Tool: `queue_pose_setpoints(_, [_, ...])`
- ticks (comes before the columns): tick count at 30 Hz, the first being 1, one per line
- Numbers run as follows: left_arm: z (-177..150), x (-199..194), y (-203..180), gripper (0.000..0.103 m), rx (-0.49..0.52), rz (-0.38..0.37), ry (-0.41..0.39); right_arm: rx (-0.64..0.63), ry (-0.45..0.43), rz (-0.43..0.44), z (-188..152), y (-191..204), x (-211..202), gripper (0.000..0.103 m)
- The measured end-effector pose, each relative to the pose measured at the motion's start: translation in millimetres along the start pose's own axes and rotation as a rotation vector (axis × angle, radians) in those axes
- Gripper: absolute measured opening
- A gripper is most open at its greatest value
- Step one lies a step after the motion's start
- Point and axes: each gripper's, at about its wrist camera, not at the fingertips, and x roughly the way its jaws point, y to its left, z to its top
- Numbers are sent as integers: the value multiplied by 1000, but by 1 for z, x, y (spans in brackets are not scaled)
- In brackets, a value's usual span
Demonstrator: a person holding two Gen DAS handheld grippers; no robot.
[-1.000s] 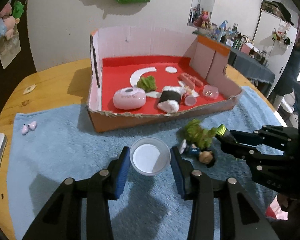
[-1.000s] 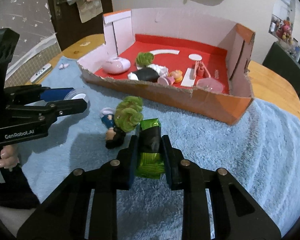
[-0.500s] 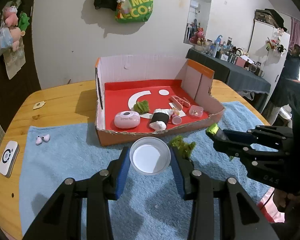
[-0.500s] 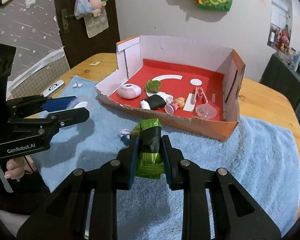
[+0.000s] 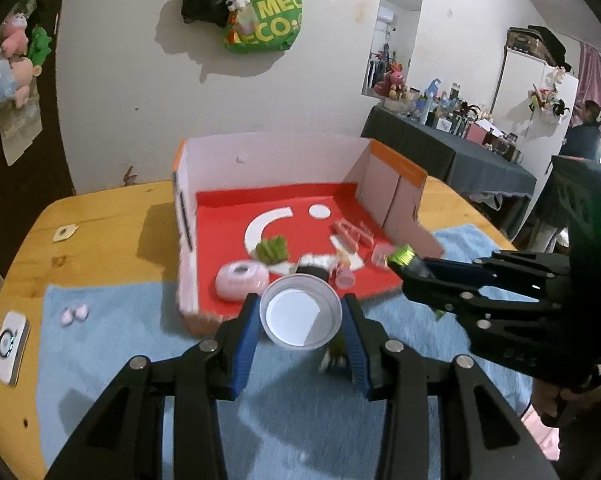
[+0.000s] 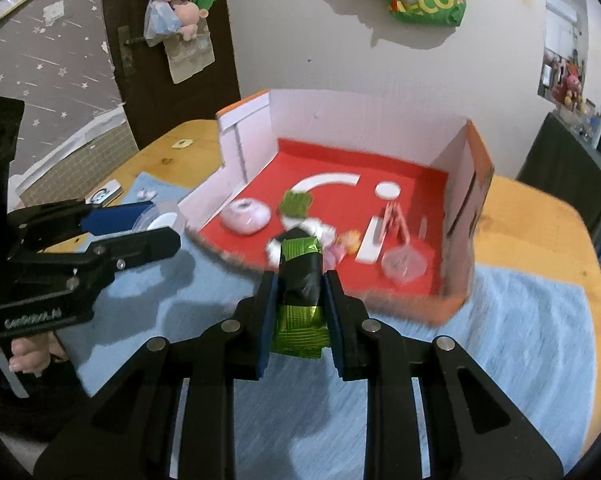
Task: Organize objects
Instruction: 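Carry the white dish and green foil package into the red-lined box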
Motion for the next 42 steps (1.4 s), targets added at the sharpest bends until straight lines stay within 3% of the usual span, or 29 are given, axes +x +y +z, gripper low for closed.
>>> queue_pose_setpoints(11, [76,78,17,42,-50,31,65,28,94,-51,80,-44,65,22])
queue_pose_setpoints(18, [106,139,28,42,-70,81,167,109,200,-67,112,-71,116,22])
queue_pose_setpoints(31, [103,214,56,42,-183,113,342,177,349,-128,125,-93,181,22])
queue_pose_setpoints(42, [99,222,58,43,-182,136,356,187,408,-138,116,-98,200,22])
